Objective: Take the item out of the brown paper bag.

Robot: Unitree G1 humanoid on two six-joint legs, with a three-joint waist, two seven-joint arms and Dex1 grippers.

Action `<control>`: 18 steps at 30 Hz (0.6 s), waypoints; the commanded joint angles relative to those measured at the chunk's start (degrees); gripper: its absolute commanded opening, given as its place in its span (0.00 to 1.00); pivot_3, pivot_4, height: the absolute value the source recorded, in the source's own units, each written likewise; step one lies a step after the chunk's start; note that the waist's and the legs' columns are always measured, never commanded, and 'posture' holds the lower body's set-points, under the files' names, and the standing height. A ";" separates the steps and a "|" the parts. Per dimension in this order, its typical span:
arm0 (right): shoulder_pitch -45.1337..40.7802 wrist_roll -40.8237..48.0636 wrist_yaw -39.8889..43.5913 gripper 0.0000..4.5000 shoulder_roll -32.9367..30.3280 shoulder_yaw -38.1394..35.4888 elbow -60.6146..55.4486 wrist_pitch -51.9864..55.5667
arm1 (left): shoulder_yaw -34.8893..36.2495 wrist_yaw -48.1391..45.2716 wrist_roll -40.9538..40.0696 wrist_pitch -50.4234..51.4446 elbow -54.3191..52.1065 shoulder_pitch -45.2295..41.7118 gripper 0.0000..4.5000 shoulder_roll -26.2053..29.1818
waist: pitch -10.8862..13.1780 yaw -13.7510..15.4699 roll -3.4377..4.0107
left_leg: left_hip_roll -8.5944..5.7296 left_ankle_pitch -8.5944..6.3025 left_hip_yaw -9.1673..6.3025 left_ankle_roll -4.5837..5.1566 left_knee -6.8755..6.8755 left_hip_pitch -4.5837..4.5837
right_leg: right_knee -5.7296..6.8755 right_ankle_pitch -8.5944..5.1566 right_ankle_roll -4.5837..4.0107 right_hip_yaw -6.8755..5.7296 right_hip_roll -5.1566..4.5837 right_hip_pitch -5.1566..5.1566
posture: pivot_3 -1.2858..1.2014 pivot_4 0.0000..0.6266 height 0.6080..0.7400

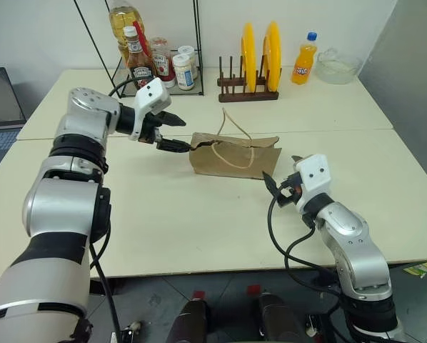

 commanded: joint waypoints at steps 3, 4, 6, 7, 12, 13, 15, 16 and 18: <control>4.13 -1.60 -2.96 0.99 -2.21 -3.76 -2.93 -4.32 | -5.63 -2.13 -8.94 6.45 -28.10 15.23 1.00 6.39 | 0.00 -0.15 0.01 | 0.03 0.00 -0.01 0.00 -0.01 0.04 | -0.01 0.00 0.00 0.06 0.00 0.00 | 0.52 0.24 1.00; 4.84 -1.62 -3.47 0.99 -2.42 -4.67 -3.06 -5.01 | -5.45 -2.13 -9.39 6.83 -31.22 17.79 1.00 6.55 | 0.00 -0.06 0.01 | 0.02 0.00 -0.01 0.00 0.00 0.04 | 0.02 0.00 -0.01 0.07 -0.01 0.01 | 0.52 0.24 1.00; 5.49 -1.39 -4.08 0.99 -2.77 -5.99 -2.86 -6.34 | -4.62 -1.89 -9.27 7.42 -34.46 20.63 1.00 6.31 | 0.00 0.20 0.00 | 0.03 0.00 0.00 0.01 0.03 0.04 | 0.03 0.00 -0.01 0.07 -0.01 0.02 | 0.52 0.24 1.00; 5.60 -1.25 -4.21 0.99 -2.96 -6.51 -2.65 -7.00 | -4.30 -1.51 -9.01 7.63 -35.19 21.28 1.00 6.13 | 0.00 0.29 0.00 | 0.03 0.01 0.00 0.04 0.03 0.04 | 0.03 0.00 -0.01 0.06 0.00 0.03 | 0.52 0.24 1.00; 3.30 5.06 -1.36 0.99 -0.46 -5.05 -5.57 -6.64 | 0.71 5.57 -8.92 7.33 -21.69 12.99 1.00 5.08 | 0.00 0.32 -0.01 | 0.03 -0.04 -0.01 0.29 0.04 0.12 | 0.32 -0.01 -0.01 -0.04 0.02 0.06 | 0.52 0.24 1.00; 3.09 7.82 1.49 0.99 -0.43 -3.20 -7.43 -5.71 | 2.89 11.50 -9.09 5.97 -16.05 9.52 1.00 3.36 | 0.01 0.37 -0.01 | 0.02 -0.04 0.01 0.30 0.05 0.12 | 0.31 -0.01 -0.01 -0.05 0.06 0.05 | 0.52 0.24 1.00; 2.76 10.46 5.55 0.99 -2.02 -0.14 -9.78 -3.52 | 5.91 21.75 -8.87 3.80 -7.44 4.32 1.00 -0.43 | 0.01 0.39 -0.04 | 0.02 -0.04 -0.03 0.31 0.07 0.12 | 0.33 -0.01 0.00 -0.15 0.08 0.06 | 0.52 0.24 1.00; 2.58 10.59 6.76 0.99 -3.39 0.99 -10.17 -2.45 | 6.49 24.48 -8.39 1.94 -4.97 2.90 1.00 -2.19 | 0.00 0.42 -0.05 | 0.02 -0.04 -0.06 0.31 0.12 0.13 | 0.33 -0.01 0.00 -0.16 0.06 0.09 | 0.52 0.24 1.00; 2.38 10.62 8.52 0.99 -5.93 2.96 -10.11 -0.80 | 7.37 29.49 -7.12 -1.26 -0.04 0.10 1.00 -5.49 | -0.03 0.54 -0.07 | -0.04 -0.04 -0.07 0.30 0.16 0.15 | 0.28 -0.01 0.00 -0.15 -0.03 0.19 | 0.52 0.24 1.00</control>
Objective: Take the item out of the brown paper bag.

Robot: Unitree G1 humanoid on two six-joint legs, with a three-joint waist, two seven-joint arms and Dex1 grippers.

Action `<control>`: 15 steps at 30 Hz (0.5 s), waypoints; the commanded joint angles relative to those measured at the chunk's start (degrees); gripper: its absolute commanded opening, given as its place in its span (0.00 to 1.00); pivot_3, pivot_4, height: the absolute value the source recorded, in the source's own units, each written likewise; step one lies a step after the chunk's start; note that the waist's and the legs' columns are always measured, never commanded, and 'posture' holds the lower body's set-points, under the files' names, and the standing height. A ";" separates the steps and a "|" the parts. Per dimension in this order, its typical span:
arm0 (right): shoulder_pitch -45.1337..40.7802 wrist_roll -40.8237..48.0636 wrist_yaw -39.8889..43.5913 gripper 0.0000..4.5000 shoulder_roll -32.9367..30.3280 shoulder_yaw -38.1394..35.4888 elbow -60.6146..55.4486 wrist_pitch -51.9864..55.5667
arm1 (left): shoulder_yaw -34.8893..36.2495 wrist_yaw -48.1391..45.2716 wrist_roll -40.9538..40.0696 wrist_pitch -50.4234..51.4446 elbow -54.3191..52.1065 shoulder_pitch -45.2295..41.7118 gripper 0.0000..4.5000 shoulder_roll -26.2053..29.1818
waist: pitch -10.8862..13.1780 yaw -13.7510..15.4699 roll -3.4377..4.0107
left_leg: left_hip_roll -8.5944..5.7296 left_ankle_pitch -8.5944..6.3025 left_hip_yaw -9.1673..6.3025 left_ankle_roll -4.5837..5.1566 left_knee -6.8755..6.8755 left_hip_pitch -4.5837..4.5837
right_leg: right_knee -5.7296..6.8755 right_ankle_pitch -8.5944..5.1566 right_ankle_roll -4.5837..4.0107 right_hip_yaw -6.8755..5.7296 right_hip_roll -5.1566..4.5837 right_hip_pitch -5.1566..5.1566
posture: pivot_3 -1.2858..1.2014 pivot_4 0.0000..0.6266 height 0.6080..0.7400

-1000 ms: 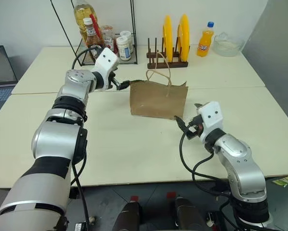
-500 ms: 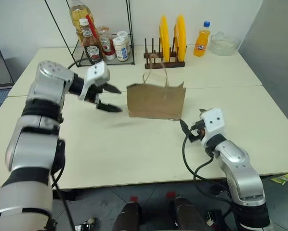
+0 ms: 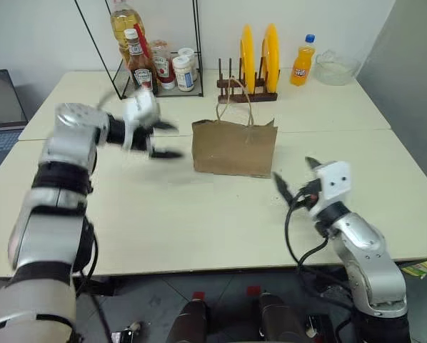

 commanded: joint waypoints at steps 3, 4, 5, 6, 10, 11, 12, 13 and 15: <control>-0.29 1.29 2.49 0.99 -3.97 0.93 -1.45 2.66 | 1.93 16.86 3.66 -8.55 12.48 -5.83 1.00 -7.45 | 0.00 0.21 -0.03 | -0.06 -0.01 0.01 0.01 -0.05 0.34 | -0.42 0.00 0.00 0.02 -0.04 0.53 | 0.52 0.24 1.00; -0.34 1.46 2.11 0.99 -4.03 0.30 -1.33 2.94 | 1.52 20.20 4.95 -9.88 14.38 -6.80 1.00 -8.72 | 0.01 0.21 -0.05 | -0.06 -0.01 0.01 0.02 -0.05 0.34 | -0.43 0.00 0.01 0.02 -0.04 0.53 | 0.52 0.24 1.00; -0.40 1.41 1.75 0.99 -4.16 -0.15 -1.31 3.28 | 1.09 22.87 6.16 -10.83 15.98 -7.60 1.00 -9.76 | 0.02 0.22 -0.05 | -0.05 -0.01 0.00 0.02 -0.05 0.34 | -0.42 0.00 0.01 0.02 -0.03 0.52 | 0.52 0.24 1.00; -0.47 1.36 1.36 0.99 -4.20 -0.53 -1.38 3.59 | 0.33 25.93 7.82 -11.99 17.54 -8.30 1.00 -10.81 | 0.02 0.27 -0.06 | -0.04 -0.01 -0.01 0.01 -0.07 0.34 | -0.41 0.00 0.01 0.02 -0.02 0.50 | 0.52 0.24 1.00; -0.63 1.21 -0.27 0.99 -4.09 -1.16 -2.48 4.92 | -1.59 35.53 13.04 -14.59 21.68 -10.23 1.00 -13.49 | 0.02 0.35 -0.06 | -0.06 -0.01 0.01 0.00 -0.11 0.34 | -0.39 0.00 0.01 0.03 -0.01 0.48 | 0.52 0.24 1.00; -0.31 1.07 -0.85 0.99 -4.02 -1.16 -3.14 5.32 | -1.62 37.05 13.77 -14.62 22.36 -10.77 1.00 -14.08 | 0.02 0.33 -0.06 | -0.06 -0.01 0.03 0.01 -0.11 0.35 | -0.39 0.00 0.01 0.06 -0.01 0.48 | 0.52 0.24 1.00; 0.02 0.90 -1.29 0.99 -4.01 -1.11 -3.69 5.60 | -1.59 37.93 14.30 -14.61 22.85 -11.20 1.00 -14.52 | 0.02 0.32 -0.06 | -0.06 -0.01 0.04 0.01 -0.12 0.36 | -0.39 0.00 0.01 0.07 -0.01 0.48 | 0.52 0.24 1.00; 0.56 0.80 -1.78 0.99 -3.97 -1.09 -4.37 5.96 | -1.74 37.95 14.93 -14.53 23.22 -11.50 1.00 -14.88 | 0.02 0.32 -0.06 | -0.06 -0.01 0.04 0.01 -0.12 0.36 | -0.39 0.00 0.01 0.06 -0.01 0.48 | 0.52 0.24 1.00; 1.37 0.67 -2.59 0.99 -3.91 -0.97 -5.32 6.39 | -1.46 36.59 15.45 -14.75 23.59 -11.86 1.00 -15.40 | 0.02 0.29 -0.06 | -0.06 -0.01 0.04 0.01 -0.14 0.36 | -0.39 0.00 0.01 0.05 0.00 0.47 | 0.52 0.24 1.00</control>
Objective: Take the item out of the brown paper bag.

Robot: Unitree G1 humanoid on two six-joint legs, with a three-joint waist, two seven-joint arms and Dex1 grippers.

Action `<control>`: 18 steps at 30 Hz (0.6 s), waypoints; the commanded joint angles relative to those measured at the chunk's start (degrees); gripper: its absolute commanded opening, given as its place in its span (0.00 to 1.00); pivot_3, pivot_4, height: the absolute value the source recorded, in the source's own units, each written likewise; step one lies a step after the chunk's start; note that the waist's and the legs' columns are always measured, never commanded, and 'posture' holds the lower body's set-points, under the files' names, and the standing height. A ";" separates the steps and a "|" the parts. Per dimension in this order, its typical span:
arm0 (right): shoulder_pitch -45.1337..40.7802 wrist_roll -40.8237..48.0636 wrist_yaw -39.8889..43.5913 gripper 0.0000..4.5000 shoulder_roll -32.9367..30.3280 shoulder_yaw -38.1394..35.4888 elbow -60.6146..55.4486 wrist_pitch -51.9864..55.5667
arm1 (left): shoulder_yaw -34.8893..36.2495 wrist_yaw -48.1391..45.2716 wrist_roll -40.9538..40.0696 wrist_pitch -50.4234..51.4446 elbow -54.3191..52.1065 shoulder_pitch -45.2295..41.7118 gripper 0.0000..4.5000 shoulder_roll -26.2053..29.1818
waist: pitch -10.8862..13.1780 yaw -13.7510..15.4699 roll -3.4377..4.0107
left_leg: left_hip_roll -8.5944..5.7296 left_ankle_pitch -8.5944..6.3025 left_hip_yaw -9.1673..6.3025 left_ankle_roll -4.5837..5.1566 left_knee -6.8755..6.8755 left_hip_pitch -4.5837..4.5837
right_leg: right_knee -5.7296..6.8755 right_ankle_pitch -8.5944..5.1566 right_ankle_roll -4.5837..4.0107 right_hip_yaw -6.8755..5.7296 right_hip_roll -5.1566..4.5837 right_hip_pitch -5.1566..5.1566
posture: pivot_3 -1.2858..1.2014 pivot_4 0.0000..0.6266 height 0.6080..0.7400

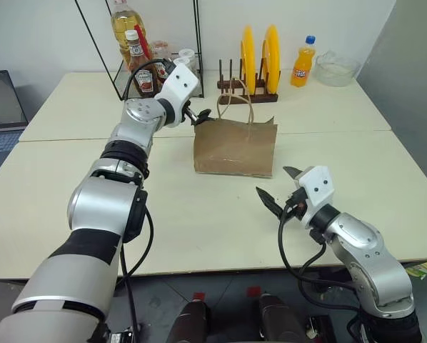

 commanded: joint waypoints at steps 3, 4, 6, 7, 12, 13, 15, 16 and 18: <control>1.54 -0.20 -2.51 0.99 0.29 -0.45 -4.95 0.61 | 0.50 -4.15 1.54 -1.08 0.47 -2.62 1.00 -0.37 | 0.00 0.00 0.00 | -0.01 0.00 0.01 0.00 0.00 0.00 | 0.00 0.00 0.00 0.00 0.00 0.01 | 0.52 0.24 1.00; 1.65 -0.27 -2.84 0.99 0.37 -0.37 -5.10 0.64 | 0.79 -4.74 1.52 -0.75 0.55 -2.85 1.00 -0.28 | 0.00 -0.01 0.00 | -0.02 0.00 0.02 0.00 0.01 0.00 | -0.01 0.00 0.00 -0.01 0.00 0.01 | 0.52 0.24 1.00; 1.68 -0.44 -3.47 0.99 0.54 -0.01 -5.24 0.65 | 0.97 -4.92 1.87 -0.04 0.77 -3.15 1.00 -0.05 | 0.00 -0.03 0.00 | -0.02 0.00 0.03 0.00 0.01 0.00 | -0.01 0.00 0.00 0.00 0.00 0.01 | 0.52 0.24 1.00; 1.64 -0.50 -3.72 0.99 0.61 0.16 -5.25 0.63 | 0.79 -5.18 2.21 0.38 0.90 -3.18 1.00 0.00 | 0.00 -0.04 0.00 | -0.02 0.00 0.03 0.00 0.01 0.00 | 0.00 0.00 0.00 -0.01 0.00 0.01 | 0.52 0.24 1.00; 1.21 -1.04 -4.21 0.99 1.07 0.91 -4.60 0.13 | -1.97 -13.19 5.26 1.78 1.22 -2.21 1.00 -0.10 | -0.01 -0.10 -0.01 | -0.03 0.00 0.04 0.00 0.01 0.01 | 0.00 0.00 0.00 -0.01 0.01 0.02 | 0.52 0.24 1.00; 1.22 -1.08 -4.19 0.99 1.08 0.96 -4.52 0.02 | -2.18 -15.62 5.46 2.16 1.20 -2.15 1.00 0.00 | -0.01 -0.13 -0.01 | -0.03 0.00 0.04 0.00 0.01 0.02 | 0.00 0.00 0.00 -0.01 0.01 0.03 | 0.52 0.24 1.00; 1.33 -1.04 -4.13 0.99 0.99 0.99 -4.39 -0.22 | -2.38 -22.30 5.19 3.20 1.06 -2.13 1.00 0.47 | -0.01 -0.20 0.00 | -0.04 0.00 0.06 0.00 0.00 0.03 | 0.00 0.00 0.00 -0.02 0.02 0.04 | 0.52 0.24 1.00; 1.34 -1.05 -4.17 0.99 0.99 1.12 -4.39 -0.26 | -2.52 -25.46 5.10 3.54 0.95 -2.10 1.00 0.82 | -0.02 -0.28 0.00 | -0.04 0.00 0.07 0.00 0.00 0.04 | 0.00 0.00 0.00 -0.03 0.02 0.05 | 0.52 0.24 1.00; 1.18 -0.84 -3.99 0.99 0.94 1.09 -4.10 -0.44 | -2.87 -32.22 4.97 3.95 0.55 -1.98 1.00 1.71 | -0.02 -0.37 0.00 | -0.04 0.00 0.11 0.00 0.00 0.07 | -0.01 0.00 0.01 -0.04 0.03 0.10 | 0.52 0.24 1.00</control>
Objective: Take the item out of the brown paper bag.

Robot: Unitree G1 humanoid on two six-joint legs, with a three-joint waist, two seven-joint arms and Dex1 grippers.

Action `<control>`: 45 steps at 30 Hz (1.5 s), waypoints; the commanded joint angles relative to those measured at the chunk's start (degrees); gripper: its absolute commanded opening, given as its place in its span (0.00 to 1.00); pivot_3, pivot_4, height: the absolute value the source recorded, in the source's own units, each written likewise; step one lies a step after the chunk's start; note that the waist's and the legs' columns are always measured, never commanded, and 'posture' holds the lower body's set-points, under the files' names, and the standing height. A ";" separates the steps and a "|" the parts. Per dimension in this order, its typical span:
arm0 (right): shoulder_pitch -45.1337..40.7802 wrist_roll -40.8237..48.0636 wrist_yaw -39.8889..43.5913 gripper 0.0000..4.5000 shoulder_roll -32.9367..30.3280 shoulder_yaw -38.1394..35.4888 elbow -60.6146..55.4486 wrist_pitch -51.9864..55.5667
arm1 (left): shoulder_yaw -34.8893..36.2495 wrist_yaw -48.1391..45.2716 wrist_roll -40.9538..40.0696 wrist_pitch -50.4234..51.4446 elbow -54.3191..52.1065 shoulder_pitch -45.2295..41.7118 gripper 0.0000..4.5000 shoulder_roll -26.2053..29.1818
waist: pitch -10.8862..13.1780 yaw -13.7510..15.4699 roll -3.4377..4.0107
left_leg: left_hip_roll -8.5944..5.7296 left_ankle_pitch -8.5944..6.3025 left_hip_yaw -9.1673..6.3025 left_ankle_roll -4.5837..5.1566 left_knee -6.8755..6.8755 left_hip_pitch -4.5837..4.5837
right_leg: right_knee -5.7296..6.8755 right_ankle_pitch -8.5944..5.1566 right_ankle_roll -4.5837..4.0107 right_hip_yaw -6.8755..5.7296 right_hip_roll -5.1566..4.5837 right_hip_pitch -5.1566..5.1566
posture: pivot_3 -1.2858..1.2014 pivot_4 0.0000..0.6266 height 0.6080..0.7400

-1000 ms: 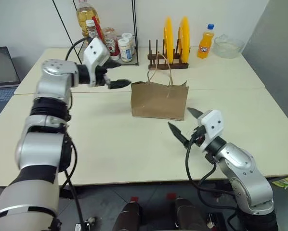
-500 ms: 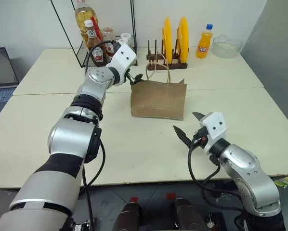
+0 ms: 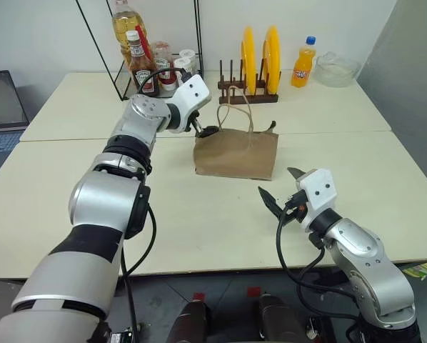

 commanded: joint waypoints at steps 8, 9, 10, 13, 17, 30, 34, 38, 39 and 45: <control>-0.91 0.36 0.39 0.99 0.21 0.28 -0.43 -2.06 | -4.12 -31.41 1.18 0.21 -4.21 3.21 1.00 5.54 | 0.00 -0.25 0.00 | 0.05 0.00 -0.03 0.00 -0.01 0.04 | 0.00 0.00 0.00 -0.02 0.04 0.04 | 0.52 0.24 1.00; -0.92 0.34 0.47 0.99 0.25 0.32 -0.20 -2.27 | -4.41 -33.41 0.98 -0.11 -5.49 4.04 1.00 6.14 | 0.00 -0.33 0.00 | 0.06 0.00 -0.04 0.00 -0.02 0.04 | -0.01 0.00 0.00 -0.01 0.06 0.03 | 0.52 0.24 1.00; -0.90 0.33 0.56 0.99 0.27 0.36 0.00 -2.49 | -4.62 -34.87 0.75 -0.16 -6.83 4.81 1.00 6.62 | 0.00 -0.43 0.00 | 0.07 0.00 -0.05 0.00 -0.03 0.05 | 0.00 0.00 0.00 0.00 0.07 0.02 | 0.52 0.24 1.00; -0.79 0.44 0.93 0.99 0.36 0.69 0.43 -3.02 | -6.11 -37.93 -2.27 1.88 -12.99 7.49 1.00 8.34 | 0.00 -0.47 0.00 | 0.14 0.00 -0.12 0.00 -0.05 0.06 | 0.02 0.00 0.00 -0.01 0.09 0.02 | 0.52 0.24 1.00; -0.78 0.87 2.14 0.99 -0.13 0.89 1.69 -3.99 | -14.13 -38.13 -15.30 12.18 -35.54 14.62 1.00 17.17 | 0.00 -1.03 0.01 | 0.25 -0.01 -0.13 0.01 -0.05 0.08 | 0.03 0.00 0.00 0.09 0.07 0.01 | 0.52 0.24 1.00; 6.92 8.80 15.17 0.99 -11.78 -8.35 -1.25 -4.93 | -13.32 -38.13 -24.39 23.84 -61.41 28.14 1.00 30.27 | -0.01 0.12 0.01 | 0.20 -0.02 -0.17 0.02 -0.01 0.02 | -0.02 0.00 -0.01 0.05 0.05 0.05 | 0.52 0.24 1.00; 9.74 17.53 21.94 0.99 -15.74 -10.55 -4.96 -2.95 | -12.12 -38.13 -24.92 24.29 -63.81 30.61 1.00 30.74 | -0.01 0.07 0.03 | 0.26 -0.02 -0.14 0.04 -0.02 0.06 | -0.01 -0.01 0.00 0.05 0.07 0.08 | 0.52 0.24 1.00; 11.33 19.44 24.66 0.99 -19.38 -10.83 -6.01 -3.70 | -9.48 -38.13 -27.47 18.63 -67.13 33.13 1.00 30.97 | -0.01 0.10 0.02 | 0.29 -0.02 -0.15 0.04 -0.03 0.06 | -0.02 -0.01 -0.01 0.04 0.07 0.10 | 0.52 0.24 1.00; 11.27 18.64 24.65 0.99 -19.76 -10.39 -5.41 -4.58 | -8.90 -38.13 -27.30 16.48 -67.99 33.81 1.00 30.78 | -0.01 0.15 0.02 | 0.28 -0.02 -0.14 0.04 -0.01 0.06 | -0.02 -0.01 -0.01 0.05 0.06 0.11 | 0.52 0.24 1.00; 9.96 15.84 24.88 0.99 -20.07 -6.13 -2.99 -7.96 | -13.17 -38.13 -25.58 -4.51 -69.71 40.32 1.00 35.08 | -0.02 0.28 0.03 | 0.31 -0.02 -0.08 0.03 -0.06 0.13 | -0.03 -0.01 -0.02 0.11 0.05 0.11 | 0.52 0.24 1.00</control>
